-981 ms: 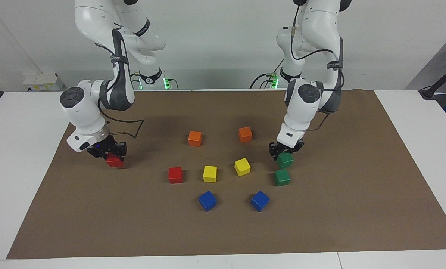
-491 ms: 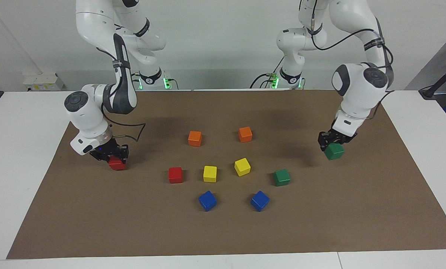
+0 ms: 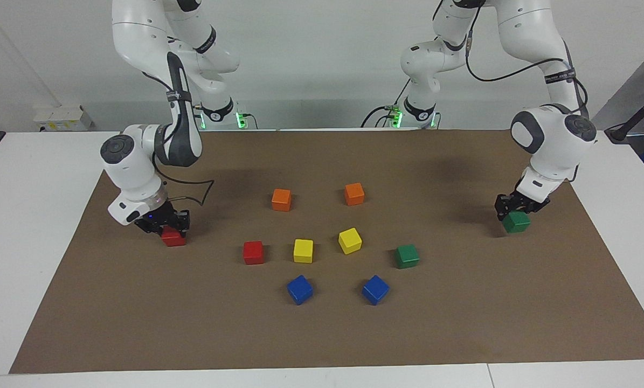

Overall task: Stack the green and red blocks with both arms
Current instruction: 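Carry the green block to the table edge while the right gripper carries the red block, then reach the second green block with the left gripper while the right gripper grasps red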

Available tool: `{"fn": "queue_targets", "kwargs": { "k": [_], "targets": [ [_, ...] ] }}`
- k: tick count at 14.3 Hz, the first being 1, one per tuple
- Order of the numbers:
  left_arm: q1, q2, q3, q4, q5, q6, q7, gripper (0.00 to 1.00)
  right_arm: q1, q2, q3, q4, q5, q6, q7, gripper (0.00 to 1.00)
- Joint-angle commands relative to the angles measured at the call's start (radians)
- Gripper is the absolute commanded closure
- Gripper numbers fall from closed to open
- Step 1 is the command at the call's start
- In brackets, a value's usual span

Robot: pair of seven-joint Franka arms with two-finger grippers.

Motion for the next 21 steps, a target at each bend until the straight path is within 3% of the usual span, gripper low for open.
{"fn": "queue_targets", "kwargs": {
  "k": [1,3,6,9,11,12,13,16,19,21],
  "targets": [
    [0.029,0.006,-0.010,-0.013,-0.007,0.025,0.037,1.00,-0.006,-0.006,0.006,-0.020,0.000,0.022,0.016,0.00],
    [0.036,0.022,-0.012,-0.043,-0.007,0.075,0.037,1.00,-0.012,-0.015,0.006,-0.012,0.000,-0.004,0.013,0.00],
    [0.049,0.046,-0.014,-0.048,-0.008,0.104,0.035,1.00,-0.006,-0.064,0.006,0.066,-0.001,-0.170,0.016,0.00],
    [0.049,0.051,-0.014,-0.048,-0.010,0.101,0.035,1.00,0.014,-0.072,0.014,0.234,-0.001,-0.374,0.069,0.00],
    [0.047,0.056,-0.012,-0.048,-0.010,0.100,0.037,1.00,0.098,-0.034,0.012,0.386,-0.014,-0.493,0.195,0.00],
    [0.043,0.056,-0.012,-0.048,-0.010,0.097,0.038,0.07,0.157,-0.008,0.012,0.440,-0.046,-0.516,0.278,0.00],
    [0.046,0.056,-0.012,-0.042,-0.010,0.085,0.038,0.00,0.205,0.003,0.014,0.462,-0.063,-0.518,0.363,0.00],
    [0.046,0.042,-0.010,0.039,-0.007,-0.068,0.089,0.00,0.288,0.095,0.015,0.552,-0.058,-0.501,0.476,0.01],
    [0.023,0.040,-0.018,0.240,-0.008,-0.278,0.088,0.00,0.301,0.150,0.015,0.550,-0.049,-0.392,0.479,0.02],
    [-0.058,0.051,-0.015,0.361,-0.010,-0.387,-0.024,0.00,0.314,0.184,0.015,0.551,-0.049,-0.349,0.501,0.02]
  ]
}}
